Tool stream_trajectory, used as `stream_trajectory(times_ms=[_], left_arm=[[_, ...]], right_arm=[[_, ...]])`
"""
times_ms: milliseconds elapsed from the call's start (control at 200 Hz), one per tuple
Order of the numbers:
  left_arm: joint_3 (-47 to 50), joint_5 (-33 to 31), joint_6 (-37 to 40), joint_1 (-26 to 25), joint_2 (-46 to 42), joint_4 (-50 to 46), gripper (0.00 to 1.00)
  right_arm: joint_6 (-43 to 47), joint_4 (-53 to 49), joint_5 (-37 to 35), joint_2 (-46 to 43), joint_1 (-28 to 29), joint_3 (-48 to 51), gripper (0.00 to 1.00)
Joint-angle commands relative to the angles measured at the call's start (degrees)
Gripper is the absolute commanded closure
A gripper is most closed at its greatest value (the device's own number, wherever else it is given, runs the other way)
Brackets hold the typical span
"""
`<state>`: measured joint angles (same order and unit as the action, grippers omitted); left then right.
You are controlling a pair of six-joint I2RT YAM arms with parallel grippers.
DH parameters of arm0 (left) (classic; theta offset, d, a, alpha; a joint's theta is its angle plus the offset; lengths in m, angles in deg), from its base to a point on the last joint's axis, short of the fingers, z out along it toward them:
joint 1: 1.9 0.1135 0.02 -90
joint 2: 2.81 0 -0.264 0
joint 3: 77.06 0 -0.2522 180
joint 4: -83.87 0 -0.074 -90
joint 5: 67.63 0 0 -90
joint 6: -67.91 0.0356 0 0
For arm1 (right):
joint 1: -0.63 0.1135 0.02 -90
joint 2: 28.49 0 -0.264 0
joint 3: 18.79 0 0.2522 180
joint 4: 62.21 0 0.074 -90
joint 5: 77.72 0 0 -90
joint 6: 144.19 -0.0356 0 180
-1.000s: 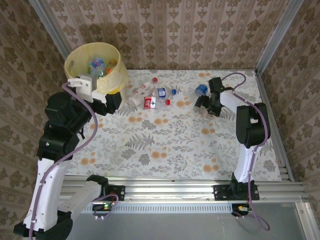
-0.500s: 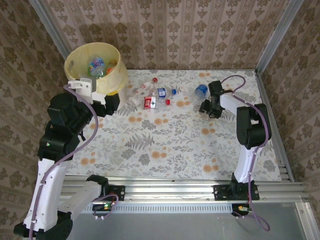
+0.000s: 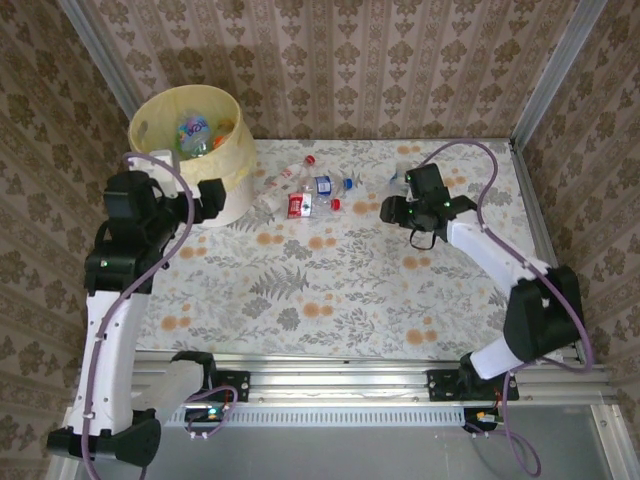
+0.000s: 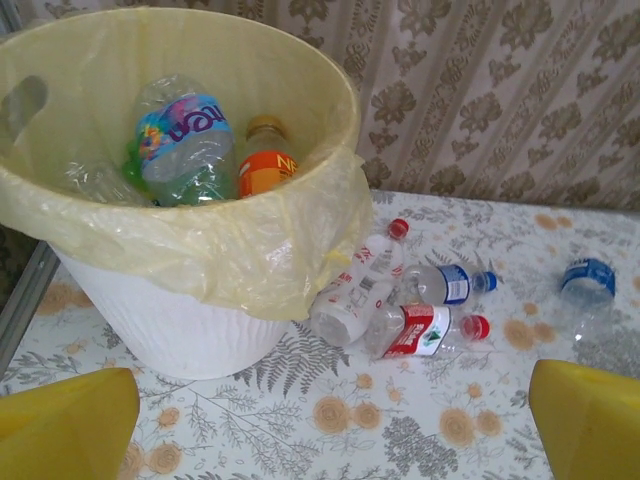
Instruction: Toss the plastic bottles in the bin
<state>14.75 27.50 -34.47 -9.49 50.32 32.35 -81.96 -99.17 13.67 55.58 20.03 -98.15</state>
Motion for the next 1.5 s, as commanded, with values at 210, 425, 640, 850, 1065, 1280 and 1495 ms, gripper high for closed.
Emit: stream_trajectory(times_ms=[210, 425, 640, 850, 1065, 1280, 1495], left_arm=[[1.8, 2.5, -3.7, 3.7, -5.4, -1.0, 0.0], [3.3, -2.1, -6.3, 5.8, -8.9, -2.0, 0.0], [4.0, -5.4, -6.8, 7.6, -10.7, -4.2, 0.0], [6.9, -11.7, -7.6, 8.9, -15.3, -6.6, 0.0], [10.7, -13.4, -10.4, 9.4, -19.0, -8.4, 0.0], [15.0, -13.4, -11.1, 9.5, -23.9, -8.8, 0.0], [14.6, -16.3, -9.0, 9.5, -27.2, -12.3, 0.0]], right_arm=[[4.9, 24.6, 3.8, -13.1, 9.5, 1.4, 0.54], [11.4, 37.6, 3.9, -12.4, 16.7, -1.7, 0.54], [17.1, 52.4, 6.9, -6.2, 21.2, -9.7, 0.54], [17.2, 59.5, 9.7, 3.7, 22.5, -21.1, 0.54], [16.5, 68.7, 11.6, 11.2, 23.4, -27.8, 0.54], [13.9, 69.7, 13.7, 19.0, 23.5, -37.5, 0.53], [12.7, 65.6, 12.7, 25.4, 23.8, -45.8, 0.54]])
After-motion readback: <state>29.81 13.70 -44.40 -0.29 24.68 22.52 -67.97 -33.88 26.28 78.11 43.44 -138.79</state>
